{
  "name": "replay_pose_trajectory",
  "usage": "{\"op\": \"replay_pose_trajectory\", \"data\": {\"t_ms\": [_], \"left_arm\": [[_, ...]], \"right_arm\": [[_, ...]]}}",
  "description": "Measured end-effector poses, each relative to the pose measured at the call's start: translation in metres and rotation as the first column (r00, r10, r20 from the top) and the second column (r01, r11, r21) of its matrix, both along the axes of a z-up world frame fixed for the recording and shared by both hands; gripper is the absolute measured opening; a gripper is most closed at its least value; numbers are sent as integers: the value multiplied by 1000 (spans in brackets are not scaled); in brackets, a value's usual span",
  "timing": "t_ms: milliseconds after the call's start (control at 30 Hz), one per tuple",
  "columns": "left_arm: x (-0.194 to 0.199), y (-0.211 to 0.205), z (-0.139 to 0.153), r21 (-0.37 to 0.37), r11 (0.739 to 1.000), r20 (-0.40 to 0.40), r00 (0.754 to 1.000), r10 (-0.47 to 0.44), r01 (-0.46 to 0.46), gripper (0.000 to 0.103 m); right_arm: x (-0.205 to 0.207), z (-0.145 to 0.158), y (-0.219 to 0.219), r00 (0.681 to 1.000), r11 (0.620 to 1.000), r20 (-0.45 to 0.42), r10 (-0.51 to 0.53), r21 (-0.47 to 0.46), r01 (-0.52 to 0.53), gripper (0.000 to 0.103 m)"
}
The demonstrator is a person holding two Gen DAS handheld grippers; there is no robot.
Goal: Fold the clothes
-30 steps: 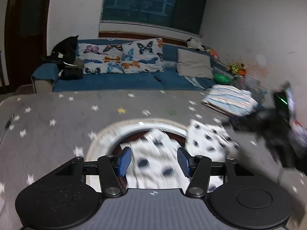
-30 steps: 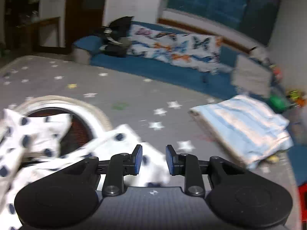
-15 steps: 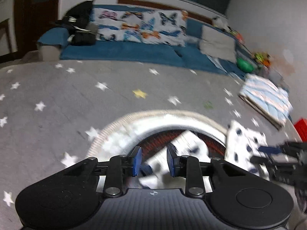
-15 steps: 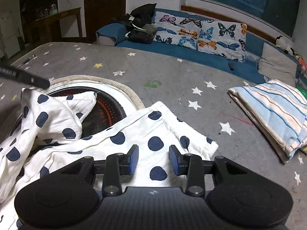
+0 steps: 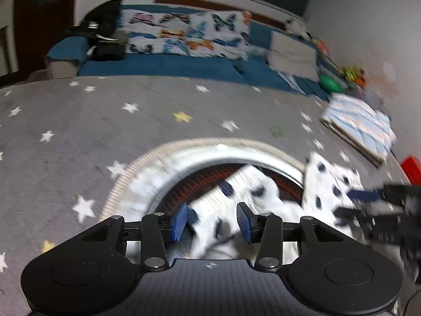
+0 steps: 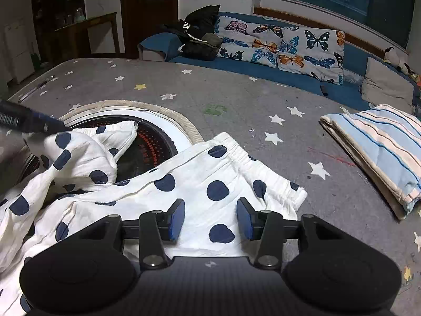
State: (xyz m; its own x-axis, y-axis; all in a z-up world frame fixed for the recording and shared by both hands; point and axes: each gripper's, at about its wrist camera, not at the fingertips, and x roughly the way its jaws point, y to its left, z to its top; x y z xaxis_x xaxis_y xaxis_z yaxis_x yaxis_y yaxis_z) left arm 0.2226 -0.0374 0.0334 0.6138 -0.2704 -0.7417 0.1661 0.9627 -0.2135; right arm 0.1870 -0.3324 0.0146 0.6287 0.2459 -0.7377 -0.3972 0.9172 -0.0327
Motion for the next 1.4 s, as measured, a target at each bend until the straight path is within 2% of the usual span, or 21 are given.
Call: {"op": "replay_pose_trajectory", "data": {"t_ms": [133, 233, 267, 400, 433, 500, 567, 633, 733, 933, 1100, 1400], "left_arm": [[10, 12, 0, -18, 998, -23, 998, 59, -59, 43], [13, 7, -8, -8, 999, -53, 998, 33, -33, 42], [14, 4, -10, 0, 1000, -59, 998, 19, -19, 37], [14, -8, -14, 54, 998, -26, 999, -22, 23, 23], [15, -7, -12, 56, 998, -13, 1000, -24, 24, 16], [18, -4, -9, 63, 998, 18, 999, -26, 24, 14], [22, 3, -1, 103, 995, 77, 997, -13, 5, 11], [27, 10, 6, 144, 989, 130, 991, -2, -17, 10], [38, 26, 11, 190, 980, 168, 985, 26, -58, 10], [56, 56, 8, 272, 955, 215, 975, 62, -121, 10], [67, 79, 4, 314, 935, 227, 969, 95, -165, 10], [76, 101, -23, 403, 876, 220, 957, 191, -267, 10]], "right_arm": [[0, -1, 2, 1000, 1000, 2, 4, 0, -4, 49], [0, -2, 3, 1000, 1000, 4, 6, -2, -6, 50], [0, -2, 3, 1000, 1000, 5, 6, -3, -6, 50], [0, -2, 3, 1000, 1000, 7, 12, -10, -12, 50], [0, -2, 3, 1000, 1000, 8, 13, -12, -13, 50], [0, -2, 3, 1000, 1000, 8, 16, -15, -16, 50], [2, -3, 3, 1000, 1000, 9, 18, -19, -18, 50], [5, -3, 1, 1000, 1000, 10, 16, -21, -16, 50], [10, -4, -1, 1000, 1000, 14, 10, -22, -9, 50], [20, -5, -4, 1000, 1000, 18, 6, -20, -5, 53], [26, -6, -4, 1000, 1000, 27, 7, -21, -7, 55], [45, -10, 1, 998, 1000, 62, 15, -21, -14, 62]]}}
